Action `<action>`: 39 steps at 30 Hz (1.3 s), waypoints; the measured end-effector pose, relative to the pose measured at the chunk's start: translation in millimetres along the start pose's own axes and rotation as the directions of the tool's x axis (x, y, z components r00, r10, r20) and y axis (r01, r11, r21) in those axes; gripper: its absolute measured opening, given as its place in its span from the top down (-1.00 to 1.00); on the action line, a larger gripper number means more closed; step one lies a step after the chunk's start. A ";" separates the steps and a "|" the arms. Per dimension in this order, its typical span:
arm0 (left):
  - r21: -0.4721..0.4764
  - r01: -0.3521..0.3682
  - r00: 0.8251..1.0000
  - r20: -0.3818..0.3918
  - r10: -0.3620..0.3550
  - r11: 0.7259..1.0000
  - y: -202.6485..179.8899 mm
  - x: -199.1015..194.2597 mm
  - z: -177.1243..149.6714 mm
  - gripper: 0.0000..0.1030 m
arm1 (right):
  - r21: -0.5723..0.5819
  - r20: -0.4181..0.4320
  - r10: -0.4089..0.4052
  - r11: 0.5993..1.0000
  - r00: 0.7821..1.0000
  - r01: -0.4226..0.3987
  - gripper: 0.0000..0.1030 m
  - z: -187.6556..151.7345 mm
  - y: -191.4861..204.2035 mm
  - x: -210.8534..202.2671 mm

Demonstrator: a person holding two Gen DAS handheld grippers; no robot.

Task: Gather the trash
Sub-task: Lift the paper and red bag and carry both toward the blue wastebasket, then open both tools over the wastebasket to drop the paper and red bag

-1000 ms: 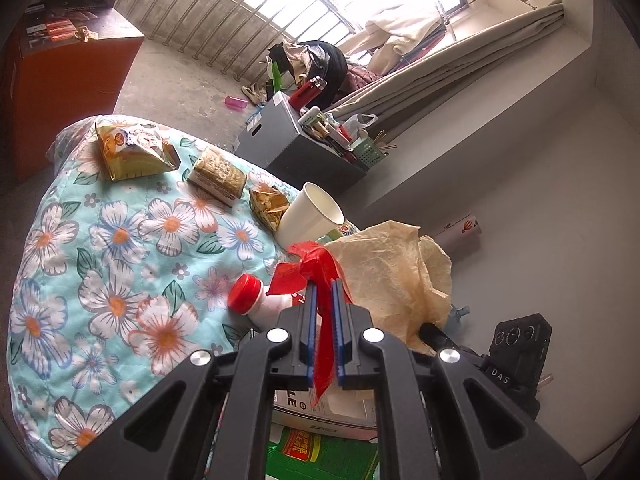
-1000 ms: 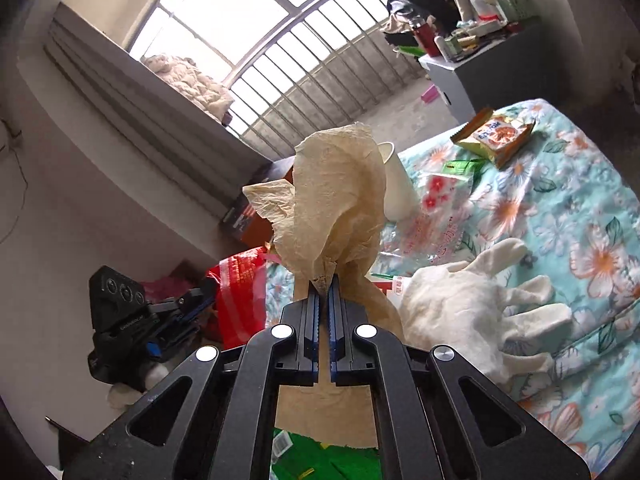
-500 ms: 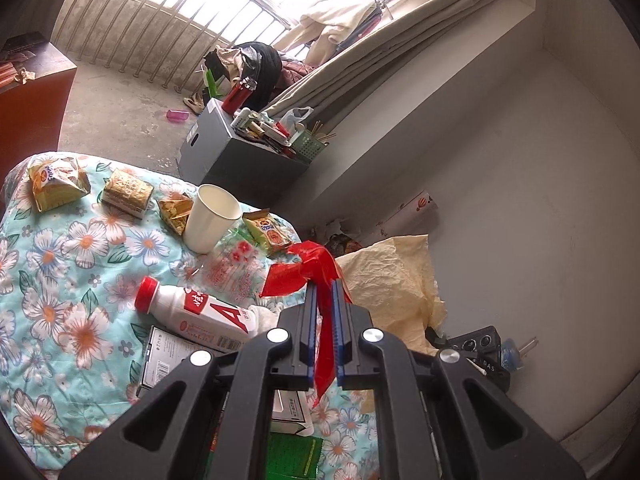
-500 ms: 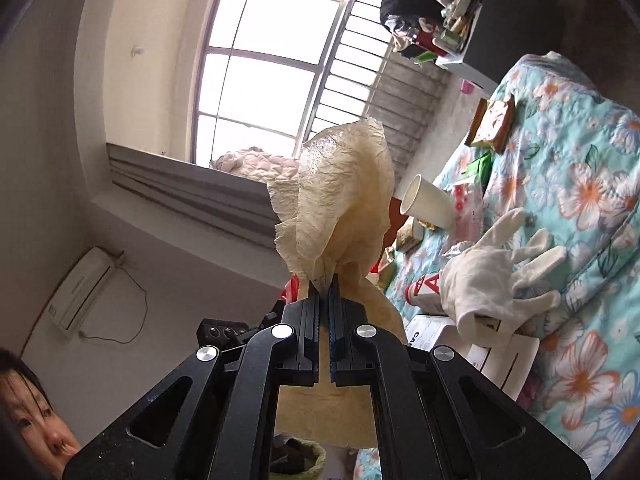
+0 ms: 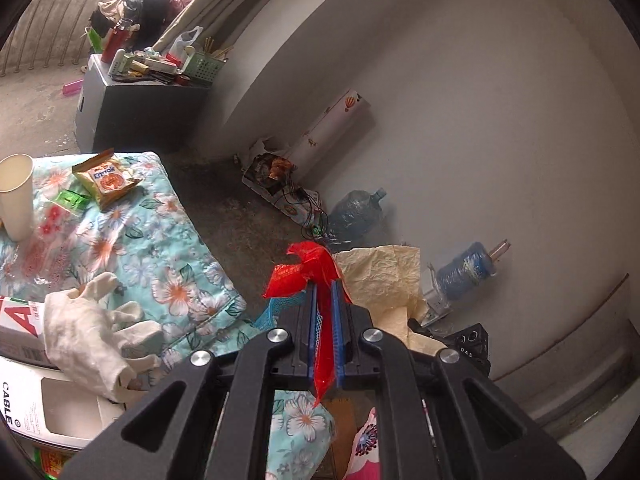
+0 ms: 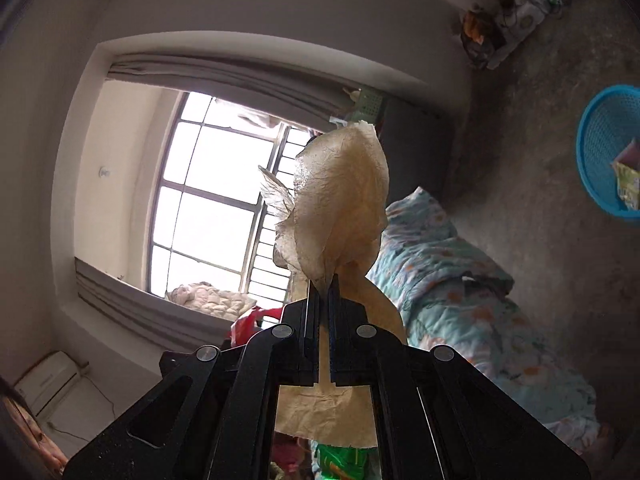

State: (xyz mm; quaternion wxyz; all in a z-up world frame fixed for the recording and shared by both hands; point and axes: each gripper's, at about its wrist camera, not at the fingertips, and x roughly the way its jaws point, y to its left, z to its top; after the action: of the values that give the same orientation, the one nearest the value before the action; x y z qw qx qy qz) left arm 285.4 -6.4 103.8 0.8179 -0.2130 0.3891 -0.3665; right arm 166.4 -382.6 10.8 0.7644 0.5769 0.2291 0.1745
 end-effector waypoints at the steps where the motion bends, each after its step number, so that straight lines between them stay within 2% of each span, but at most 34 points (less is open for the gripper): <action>1: 0.013 0.012 0.999 -0.036 -0.012 1.000 -8.7 20.7 2.3 0.88 | 0.001 0.033 -0.044 0.999 0.998 0.044 0.96 5.8 -8.5 -10.6; 4: 0.048 0.027 0.990 -0.139 -0.020 0.998 -31.0 86.6 7.0 0.88 | 0.023 0.110 -0.195 0.981 0.975 0.193 0.96 21.8 -37.2 -34.5; 8: 0.097 0.016 0.964 -0.266 0.010 0.995 -56.9 176.4 2.3 0.88 | 0.084 0.153 -0.326 0.945 0.933 0.316 0.96 39.2 -80.2 -44.1; 14: 0.158 -0.038 0.900 -0.424 0.103 0.987 -73.1 310.5 -14.8 0.88 | 0.183 0.143 -0.426 0.898 0.893 0.399 0.96 67.6 -146.4 -31.0; 19: 0.212 -0.070 0.848 -0.501 0.170 0.975 -80.6 406.7 -36.6 0.88 | 0.253 0.127 -0.487 0.858 0.864 0.446 0.95 94.5 -196.3 -25.6; 22: 0.235 -0.081 0.825 -0.530 0.198 0.969 -80.8 457.3 -51.1 0.86 | 0.281 0.124 -0.518 0.836 0.846 0.471 0.95 111.0 -223.0 -20.8; 24: 0.242 -0.105 0.803 -0.551 0.226 0.965 -76.2 486.1 -59.2 0.58 | 0.307 0.114 -0.551 0.811 0.827 0.498 0.93 122.4 -240.5 -14.6; 25: 0.248 -0.141 0.794 -0.549 0.260 0.958 -71.8 496.7 -61.0 0.08 | 0.314 0.109 -0.558 0.805 0.823 0.504 0.92 127.0 -249.1 -10.4; 26: 0.247 -0.168 0.792 -0.543 0.279 0.954 -67.4 502.0 -62.2 -0.17 | 0.312 0.099 -0.553 0.807 0.827 0.502 0.88 131.6 -257.6 -5.5; 27: 0.238 -0.179 0.800 -0.529 0.282 0.955 -64.2 503.2 -62.5 -0.17 | 0.316 0.080 -0.574 0.790 0.815 0.525 0.84 135.1 -267.8 0.5; 28: 0.229 -0.182 0.809 -0.518 0.278 0.956 -61.8 502.6 -62.1 -0.17 | 0.322 0.065 -0.596 0.772 0.801 0.549 0.66 137.5 -276.3 5.3; 29: 0.212 -0.183 0.817 -0.510 0.269 0.960 -58.5 498.6 -60.0 -0.17 | 0.330 0.050 -0.594 0.768 0.803 0.549 0.31 139.3 -287.4 11.2; 30: 0.187 -0.181 0.826 -0.504 0.252 0.966 -55.5 491.9 -57.3 -0.17 | 0.343 0.026 -0.592 0.762 0.806 0.549 0.22 140.1 -298.4 16.8; 32: 0.146 -0.167 0.838 -0.500 0.218 0.975 -51.6 478.2 -48.3 -0.17 | 0.365 0.004 -0.604 0.743 0.797 0.561 0.14 137.4 -311.0 22.2; 34: 0.132 -0.153 0.852 -0.484 0.199 0.979 -53.4 457.5 -37.1 -0.17 | 0.364 -0.017 -0.597 0.744 0.802 0.561 0.07 135.8 -316.4 27.2; 39: 0.152 -0.092 0.902 -0.407 0.147 0.984 -67.2 387.7 -4.4 -0.17 | 0.362 -0.016 -0.483 0.814 0.876 0.455 -0.10 131.5 -312.2 27.2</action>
State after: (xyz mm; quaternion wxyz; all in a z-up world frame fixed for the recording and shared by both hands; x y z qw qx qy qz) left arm 418.9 -346.4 -42.5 0.7491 -0.0525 0.5423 -0.3769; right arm 262.4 -559.1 -263.4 0.6751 0.6368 0.3624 -0.0857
